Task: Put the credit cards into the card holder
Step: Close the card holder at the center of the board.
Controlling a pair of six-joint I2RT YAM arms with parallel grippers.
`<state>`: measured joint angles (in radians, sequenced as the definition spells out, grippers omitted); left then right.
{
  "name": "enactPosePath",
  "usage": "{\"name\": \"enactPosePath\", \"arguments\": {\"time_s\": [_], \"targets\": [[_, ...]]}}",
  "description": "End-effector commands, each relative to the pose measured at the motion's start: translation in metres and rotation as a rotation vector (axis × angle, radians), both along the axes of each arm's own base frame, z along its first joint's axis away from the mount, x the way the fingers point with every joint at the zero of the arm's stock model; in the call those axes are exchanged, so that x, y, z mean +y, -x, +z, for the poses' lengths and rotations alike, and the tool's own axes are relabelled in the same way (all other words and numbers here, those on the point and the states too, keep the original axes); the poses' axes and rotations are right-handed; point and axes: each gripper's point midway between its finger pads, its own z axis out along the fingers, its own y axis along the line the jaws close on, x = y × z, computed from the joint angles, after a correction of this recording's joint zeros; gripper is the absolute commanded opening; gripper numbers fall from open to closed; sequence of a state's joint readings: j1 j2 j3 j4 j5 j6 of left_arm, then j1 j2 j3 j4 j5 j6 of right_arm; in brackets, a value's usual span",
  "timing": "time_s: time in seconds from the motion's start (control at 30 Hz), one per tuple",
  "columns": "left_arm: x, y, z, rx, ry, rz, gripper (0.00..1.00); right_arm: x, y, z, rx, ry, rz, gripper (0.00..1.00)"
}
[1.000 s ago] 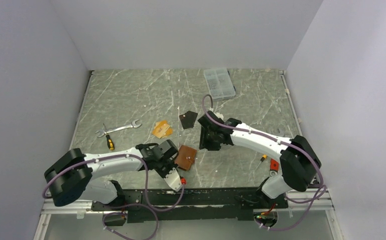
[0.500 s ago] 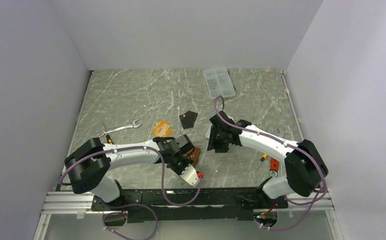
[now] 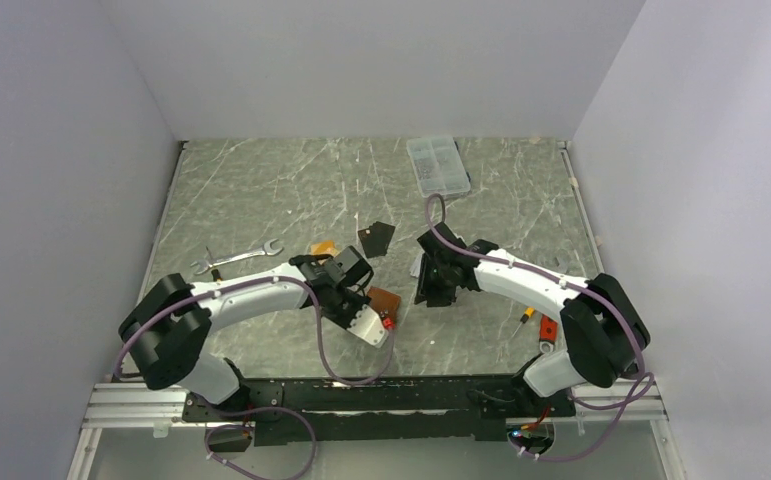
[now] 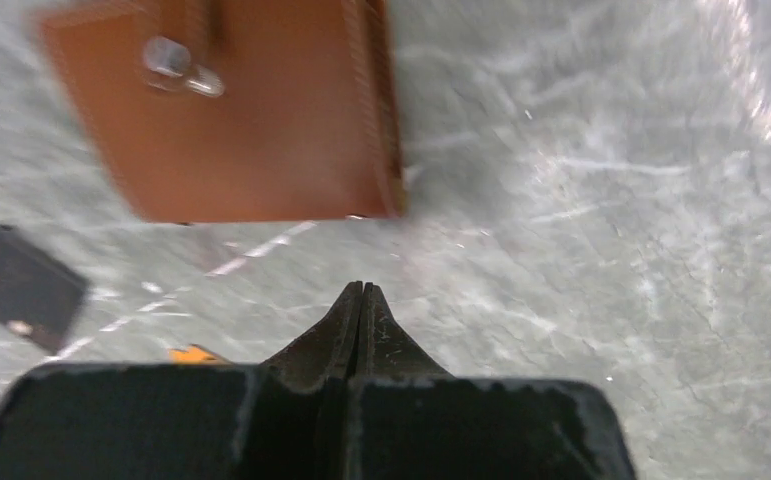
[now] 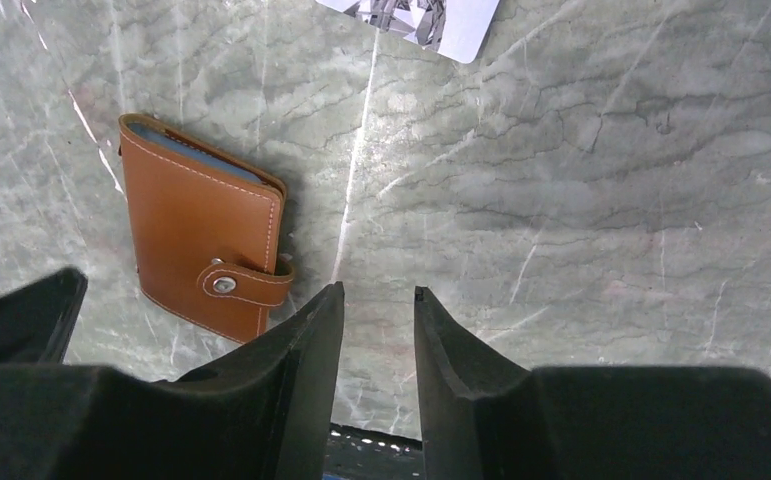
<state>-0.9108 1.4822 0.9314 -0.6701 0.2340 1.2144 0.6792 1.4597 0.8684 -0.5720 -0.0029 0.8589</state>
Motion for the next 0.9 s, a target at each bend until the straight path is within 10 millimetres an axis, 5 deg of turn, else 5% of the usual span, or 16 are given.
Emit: {"name": "enactPosePath", "arguments": {"time_s": [0.0, 0.37, 0.6, 0.87], "targets": [[0.027, -0.015, -0.034, -0.078, -0.137, -0.011, 0.01, 0.004, -0.004, 0.002, -0.014, -0.023, -0.008, 0.34], [-0.023, 0.02, -0.032, 0.073, -0.031, -0.022, 0.02, -0.008, 0.004, 0.001, 0.005, -0.015, -0.051, 0.31], [-0.052, 0.038, -0.019, 0.11, 0.033, -0.046, 0.02, -0.008, -0.002, 0.011, -0.019, -0.007, -0.061, 0.4], [-0.029, 0.019, -0.015, 0.042, 0.029, 0.007, 0.03, 0.021, -0.008, 0.029, -0.062, -0.009, 0.041, 0.45]]}}
